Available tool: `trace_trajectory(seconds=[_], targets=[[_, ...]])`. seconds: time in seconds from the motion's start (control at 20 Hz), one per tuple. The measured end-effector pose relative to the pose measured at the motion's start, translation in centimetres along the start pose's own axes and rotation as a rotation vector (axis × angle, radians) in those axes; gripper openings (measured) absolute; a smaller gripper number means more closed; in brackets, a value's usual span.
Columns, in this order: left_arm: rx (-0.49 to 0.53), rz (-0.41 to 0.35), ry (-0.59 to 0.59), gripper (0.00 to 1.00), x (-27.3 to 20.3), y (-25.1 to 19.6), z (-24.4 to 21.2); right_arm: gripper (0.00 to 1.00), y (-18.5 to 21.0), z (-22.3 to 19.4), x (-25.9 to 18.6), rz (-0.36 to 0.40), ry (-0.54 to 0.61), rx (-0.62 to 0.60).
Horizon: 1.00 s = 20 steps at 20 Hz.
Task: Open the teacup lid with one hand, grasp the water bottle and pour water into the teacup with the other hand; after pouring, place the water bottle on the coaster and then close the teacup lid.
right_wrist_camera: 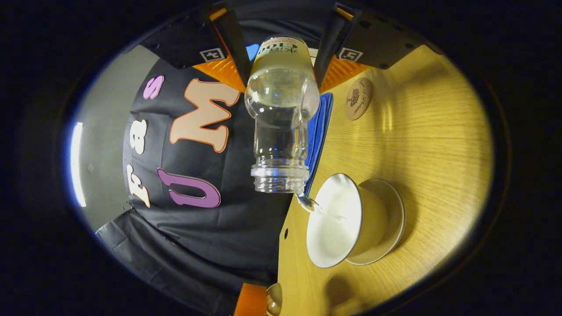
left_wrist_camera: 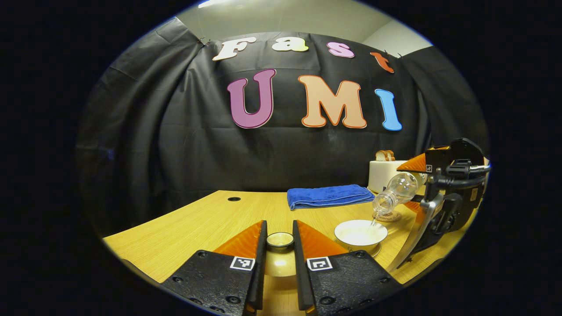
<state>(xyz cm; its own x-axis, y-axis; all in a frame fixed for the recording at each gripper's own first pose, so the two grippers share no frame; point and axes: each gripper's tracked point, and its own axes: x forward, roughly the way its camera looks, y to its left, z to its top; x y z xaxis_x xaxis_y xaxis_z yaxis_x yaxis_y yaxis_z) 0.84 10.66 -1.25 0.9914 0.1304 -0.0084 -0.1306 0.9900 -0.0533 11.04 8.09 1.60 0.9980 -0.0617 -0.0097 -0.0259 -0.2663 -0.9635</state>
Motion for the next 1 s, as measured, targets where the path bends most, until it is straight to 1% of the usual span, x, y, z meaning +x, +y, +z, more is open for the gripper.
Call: trace_trajectory(seconds=[0.25,0.4,0.7,0.75,0.85,0.9,1.0], targets=[[-0.001,0.000,0.001,0.28,0.0,0.0,0.0,0.79,-0.5,0.2,0.3,-0.021,-0.019,-0.062],[0.000,0.000,0.001,0.28,0.0,0.0,0.0,0.78,-1.5,0.2,0.4,-0.051,-0.022,-0.095],[0.000,0.001,-0.001,0.28,0.0,0.0,0.0,0.78,-2.8,-0.2,0.4,-0.085,-0.029,-0.134],[0.000,0.001,0.000,0.28,-0.1,0.0,0.0,0.77,-3.0,-0.1,0.4,-0.089,-0.032,-0.147],[-0.001,0.002,-0.001,0.28,0.0,0.0,0.0,0.78,-3.5,0.1,0.5,-0.105,-0.039,-0.174],[-0.001,0.004,0.000,0.28,0.0,0.0,0.0,0.77,-3.7,0.3,0.5,-0.111,-0.042,-0.184],[-0.001,0.005,0.000,0.28,0.0,0.1,0.0,0.77,-4.1,0.5,0.6,-0.127,-0.049,-0.210]])
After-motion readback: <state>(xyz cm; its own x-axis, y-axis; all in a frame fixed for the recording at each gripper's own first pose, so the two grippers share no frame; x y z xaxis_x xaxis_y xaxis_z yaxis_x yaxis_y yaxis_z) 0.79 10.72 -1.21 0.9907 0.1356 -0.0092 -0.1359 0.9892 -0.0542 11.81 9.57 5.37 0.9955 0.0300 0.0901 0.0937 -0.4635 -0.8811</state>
